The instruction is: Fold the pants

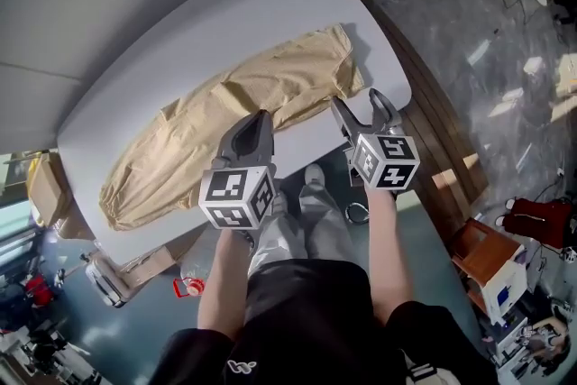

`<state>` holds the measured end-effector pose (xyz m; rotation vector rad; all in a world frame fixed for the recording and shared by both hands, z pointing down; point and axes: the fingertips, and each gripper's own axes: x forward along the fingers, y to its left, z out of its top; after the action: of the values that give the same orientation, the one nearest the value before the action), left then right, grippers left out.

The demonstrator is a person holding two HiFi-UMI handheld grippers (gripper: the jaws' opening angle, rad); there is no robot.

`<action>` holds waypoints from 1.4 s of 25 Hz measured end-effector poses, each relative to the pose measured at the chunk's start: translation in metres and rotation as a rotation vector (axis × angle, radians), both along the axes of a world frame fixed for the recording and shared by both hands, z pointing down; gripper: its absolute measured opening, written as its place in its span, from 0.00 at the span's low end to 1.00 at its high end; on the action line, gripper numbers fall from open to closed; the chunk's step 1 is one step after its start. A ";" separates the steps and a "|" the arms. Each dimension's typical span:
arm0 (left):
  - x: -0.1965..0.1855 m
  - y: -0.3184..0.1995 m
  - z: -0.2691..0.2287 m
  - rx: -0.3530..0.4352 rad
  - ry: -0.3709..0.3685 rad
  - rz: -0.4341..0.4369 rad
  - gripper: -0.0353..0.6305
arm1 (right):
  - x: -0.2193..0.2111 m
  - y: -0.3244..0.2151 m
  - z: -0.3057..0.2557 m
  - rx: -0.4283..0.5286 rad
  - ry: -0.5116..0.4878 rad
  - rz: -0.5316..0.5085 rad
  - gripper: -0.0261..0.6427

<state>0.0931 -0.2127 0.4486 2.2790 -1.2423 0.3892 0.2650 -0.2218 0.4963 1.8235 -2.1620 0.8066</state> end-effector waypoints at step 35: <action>0.021 -0.027 0.081 -0.170 -0.033 -0.095 0.06 | 0.029 -0.048 0.103 -0.265 -0.044 -0.009 0.16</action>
<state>0.1139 -0.2394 0.5294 2.0707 -1.2772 0.4807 0.2943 -0.2698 0.5998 1.6772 -1.9754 1.0825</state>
